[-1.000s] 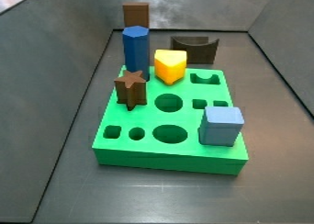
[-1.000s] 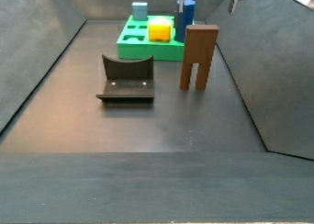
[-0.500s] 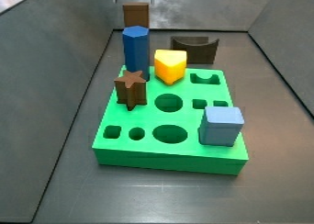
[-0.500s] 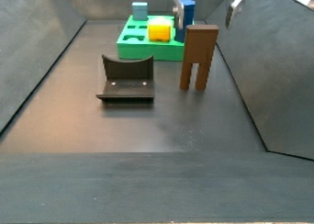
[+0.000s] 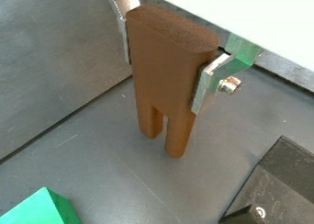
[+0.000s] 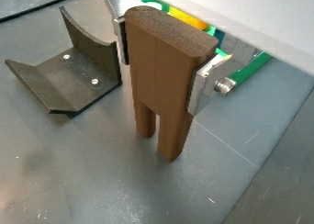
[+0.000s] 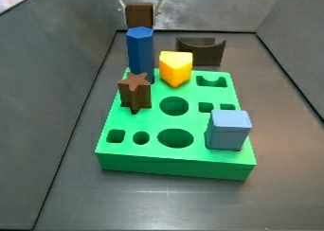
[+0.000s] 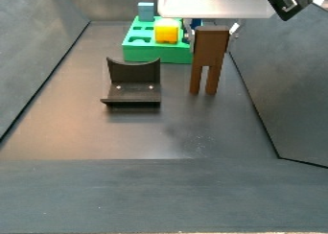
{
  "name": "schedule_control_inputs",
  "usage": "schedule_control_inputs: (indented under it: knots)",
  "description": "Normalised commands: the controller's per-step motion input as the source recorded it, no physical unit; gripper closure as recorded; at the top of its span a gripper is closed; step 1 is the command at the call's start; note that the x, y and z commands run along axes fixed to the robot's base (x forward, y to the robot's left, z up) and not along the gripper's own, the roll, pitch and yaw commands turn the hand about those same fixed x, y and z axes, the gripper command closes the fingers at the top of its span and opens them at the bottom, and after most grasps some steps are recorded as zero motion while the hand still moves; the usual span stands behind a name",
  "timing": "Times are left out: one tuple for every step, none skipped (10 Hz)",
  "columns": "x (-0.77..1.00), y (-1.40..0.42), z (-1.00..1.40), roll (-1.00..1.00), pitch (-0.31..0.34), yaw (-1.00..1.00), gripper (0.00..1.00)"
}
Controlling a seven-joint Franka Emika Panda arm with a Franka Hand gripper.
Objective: Pick up the square-circle object. Move up. Rotate the square-circle object. Move to above the board. Insert the square-circle object.
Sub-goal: Move to above the board.
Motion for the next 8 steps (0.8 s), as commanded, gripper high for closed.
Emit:
schedule_control_inputs:
  knots:
    - [-0.05, -0.09, 1.00, -0.08, -0.066, 0.00, 1.00]
    - [-0.05, -0.09, 1.00, -0.08, -0.060, 0.00, 1.00]
    - [-0.06, -0.08, 1.00, -0.08, -0.028, 0.01, 1.00]
    - [-0.05, -0.07, 1.00, -0.08, -0.003, 0.02, 1.00]
    - [-0.04, -0.07, 1.00, -0.08, 0.013, 0.02, 1.00]
    - [-0.04, -0.07, 1.00, -0.08, 0.022, 0.03, 1.00]
    - [-0.04, -0.07, 1.00, -0.08, 0.034, 0.03, 1.00]
    - [-0.02, -0.06, 1.00, -0.08, 0.050, 0.03, 1.00]
